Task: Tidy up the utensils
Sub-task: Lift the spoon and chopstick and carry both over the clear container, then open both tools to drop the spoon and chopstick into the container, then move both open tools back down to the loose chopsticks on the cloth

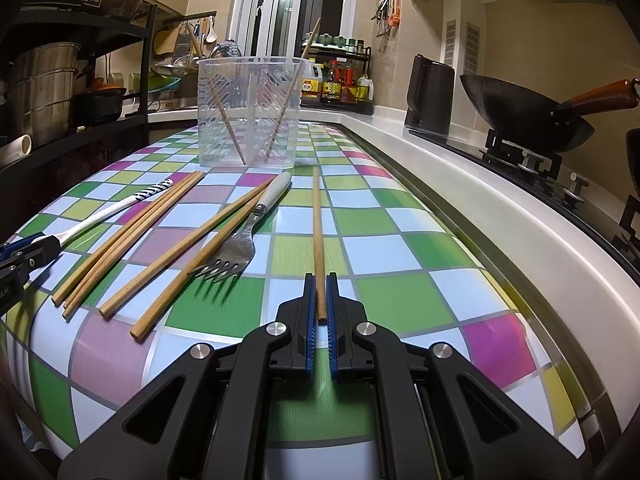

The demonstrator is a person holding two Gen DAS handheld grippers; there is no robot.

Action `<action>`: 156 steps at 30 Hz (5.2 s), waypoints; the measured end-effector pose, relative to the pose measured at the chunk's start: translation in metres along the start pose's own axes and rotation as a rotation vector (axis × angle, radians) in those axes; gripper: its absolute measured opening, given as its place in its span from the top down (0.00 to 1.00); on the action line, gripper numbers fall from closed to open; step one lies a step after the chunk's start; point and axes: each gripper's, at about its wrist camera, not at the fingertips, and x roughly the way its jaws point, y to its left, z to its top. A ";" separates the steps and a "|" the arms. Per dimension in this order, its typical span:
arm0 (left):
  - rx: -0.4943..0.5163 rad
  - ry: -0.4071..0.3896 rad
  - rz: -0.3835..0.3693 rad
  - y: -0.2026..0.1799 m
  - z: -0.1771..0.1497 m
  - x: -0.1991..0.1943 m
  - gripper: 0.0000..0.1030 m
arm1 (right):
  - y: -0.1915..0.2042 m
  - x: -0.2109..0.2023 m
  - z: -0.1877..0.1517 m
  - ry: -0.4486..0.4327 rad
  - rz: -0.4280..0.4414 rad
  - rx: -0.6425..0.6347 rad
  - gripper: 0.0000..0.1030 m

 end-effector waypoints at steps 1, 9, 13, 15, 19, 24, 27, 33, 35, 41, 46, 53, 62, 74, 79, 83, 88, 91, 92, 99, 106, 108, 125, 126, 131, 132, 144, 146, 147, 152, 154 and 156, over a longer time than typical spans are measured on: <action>-0.012 0.001 -0.008 0.002 0.000 0.000 0.78 | -0.001 0.000 0.000 0.000 0.002 0.002 0.95; -0.182 0.000 -0.090 0.025 0.005 -0.001 0.76 | -0.001 -0.001 -0.002 0.001 0.007 0.003 0.95; -0.234 -0.012 -0.117 0.031 0.006 -0.004 0.76 | -0.001 -0.001 -0.002 0.002 0.009 0.005 0.95; -0.264 0.004 -0.107 0.037 0.006 0.000 0.76 | -0.001 -0.001 -0.002 0.001 0.009 0.006 0.95; -0.215 0.027 -0.070 0.029 0.003 0.005 0.75 | -0.001 -0.001 -0.003 0.002 0.012 0.007 0.95; -0.135 0.017 -0.036 0.017 0.001 0.004 0.75 | -0.001 -0.002 -0.003 0.002 0.013 0.007 0.95; -0.102 0.008 -0.037 0.013 0.000 0.003 0.85 | 0.000 -0.003 -0.003 0.002 0.015 0.010 0.95; -0.043 -0.010 -0.013 0.004 0.001 -0.004 0.90 | -0.001 -0.003 -0.002 0.004 0.015 0.015 0.96; -0.028 -0.030 -0.009 0.003 0.004 -0.011 0.90 | -0.001 -0.007 0.000 0.002 0.020 0.019 0.96; 0.024 -0.119 -0.006 -0.006 0.018 -0.040 0.89 | 0.000 -0.027 0.017 -0.046 0.016 0.014 0.96; 0.026 -0.165 -0.003 -0.004 0.038 -0.055 0.89 | 0.002 -0.043 0.040 -0.077 0.015 0.010 0.96; 0.042 -0.223 -0.015 0.000 0.077 -0.064 0.89 | -0.007 -0.059 0.084 -0.039 -0.015 0.031 0.96; 0.040 -0.247 -0.034 0.007 0.112 -0.063 0.89 | -0.032 -0.068 0.139 -0.021 0.052 0.088 0.96; 0.098 -0.216 -0.080 0.001 0.150 -0.058 0.89 | -0.043 -0.053 0.196 0.050 0.137 0.082 0.96; 0.122 -0.190 -0.087 -0.005 0.159 -0.055 0.89 | -0.045 -0.043 0.212 0.117 0.180 0.082 0.95; 0.134 -0.155 -0.099 -0.009 0.168 -0.050 0.89 | -0.043 -0.034 0.226 0.167 0.215 0.075 0.95; 0.147 -0.143 -0.111 -0.011 0.184 -0.046 0.89 | -0.040 -0.032 0.248 0.168 0.209 0.057 0.96; 0.146 -0.126 -0.127 -0.012 0.203 -0.041 0.89 | -0.037 -0.037 0.270 0.139 0.204 0.029 0.96; 0.142 -0.117 -0.133 -0.012 0.210 -0.039 0.89 | -0.036 -0.038 0.281 0.128 0.210 0.029 0.96; 0.146 -0.078 -0.179 -0.018 0.281 -0.022 0.89 | -0.033 -0.041 0.352 0.011 0.241 0.046 0.96; 0.168 -0.079 -0.165 -0.031 0.348 0.001 0.89 | -0.021 -0.029 0.413 -0.163 0.231 0.072 0.96; 0.174 -0.072 -0.160 -0.036 0.361 0.012 0.89 | -0.015 -0.015 0.423 -0.181 0.210 0.066 0.96; 0.225 0.294 -0.212 -0.062 0.339 0.162 0.89 | -0.006 0.124 0.372 -0.001 0.304 0.180 0.96; 0.227 0.312 -0.220 -0.063 0.335 0.166 0.89 | -0.006 0.129 0.367 0.017 0.307 0.181 0.96; 0.236 0.374 -0.239 -0.069 0.324 0.179 0.89 | 0.000 0.146 0.349 0.091 0.323 0.162 0.96; 0.237 0.383 -0.241 -0.070 0.322 0.182 0.89 | 0.003 0.148 0.347 0.105 0.326 0.152 0.96; 0.168 0.266 -0.267 -0.055 0.336 0.153 0.67 | -0.010 0.120 0.332 0.161 0.292 0.137 0.72; 0.159 0.213 -0.263 -0.050 0.337 0.134 0.67 | -0.012 0.102 0.331 0.133 0.301 0.126 0.71; 0.157 0.191 -0.260 -0.048 0.336 0.127 0.67 | -0.013 0.093 0.330 0.119 0.304 0.121 0.71; 0.142 0.097 -0.245 -0.035 0.315 0.079 0.67 | -0.022 0.033 0.304 0.034 0.310 0.114 0.71; 0.145 0.066 -0.245 -0.030 0.294 0.057 0.78 | -0.023 0.013 0.282 0.002 0.297 0.101 0.71; 0.147 0.049 -0.242 -0.026 0.270 0.040 0.81 | -0.025 0.002 0.257 0.003 0.288 0.097 0.72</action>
